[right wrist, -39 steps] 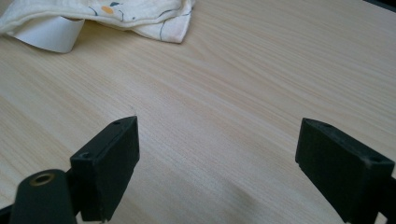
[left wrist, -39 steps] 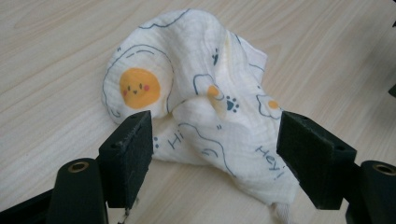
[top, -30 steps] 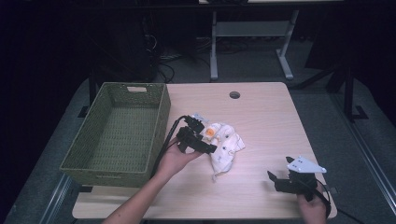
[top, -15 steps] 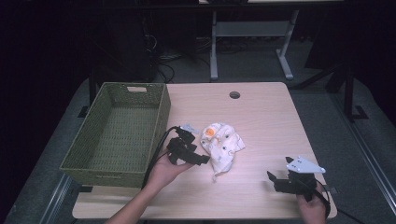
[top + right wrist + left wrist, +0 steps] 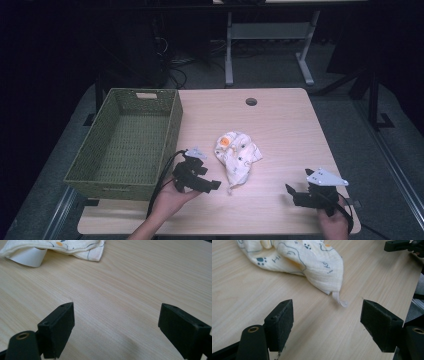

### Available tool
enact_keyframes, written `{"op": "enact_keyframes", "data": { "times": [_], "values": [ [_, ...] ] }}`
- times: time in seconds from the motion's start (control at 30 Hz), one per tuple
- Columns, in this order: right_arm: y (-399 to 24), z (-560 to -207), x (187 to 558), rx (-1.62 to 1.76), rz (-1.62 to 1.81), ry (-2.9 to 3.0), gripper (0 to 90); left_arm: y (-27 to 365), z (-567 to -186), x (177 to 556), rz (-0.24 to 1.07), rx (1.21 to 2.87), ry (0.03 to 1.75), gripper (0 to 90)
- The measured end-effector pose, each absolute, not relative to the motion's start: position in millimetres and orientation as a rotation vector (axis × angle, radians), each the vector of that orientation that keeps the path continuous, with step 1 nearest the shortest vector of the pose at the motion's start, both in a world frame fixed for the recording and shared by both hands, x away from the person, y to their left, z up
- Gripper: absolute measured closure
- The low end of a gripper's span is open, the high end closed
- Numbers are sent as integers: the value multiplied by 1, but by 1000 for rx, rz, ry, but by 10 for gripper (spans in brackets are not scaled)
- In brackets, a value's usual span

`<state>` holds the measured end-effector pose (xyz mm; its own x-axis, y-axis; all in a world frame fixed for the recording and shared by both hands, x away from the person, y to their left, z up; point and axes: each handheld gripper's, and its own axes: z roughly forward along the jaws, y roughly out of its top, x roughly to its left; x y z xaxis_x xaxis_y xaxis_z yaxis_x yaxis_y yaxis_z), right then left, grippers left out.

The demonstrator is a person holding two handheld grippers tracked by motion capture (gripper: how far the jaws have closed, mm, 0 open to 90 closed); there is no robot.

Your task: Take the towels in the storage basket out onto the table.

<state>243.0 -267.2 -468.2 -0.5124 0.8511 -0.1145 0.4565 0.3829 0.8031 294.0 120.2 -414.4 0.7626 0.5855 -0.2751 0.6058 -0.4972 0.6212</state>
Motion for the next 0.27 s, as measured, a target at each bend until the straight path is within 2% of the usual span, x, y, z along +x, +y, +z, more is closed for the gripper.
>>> {"op": "enact_keyframes", "data": {
  "times": [0.2,0.27],
  "values": [
    [-267,-467,242,1102,1004,2123,132,127,-423,275,49,2200,846,260],
    [-265,-467,242,1097,1005,2127,132,130,-425,272,30,2181,835,264]
  ]
}}
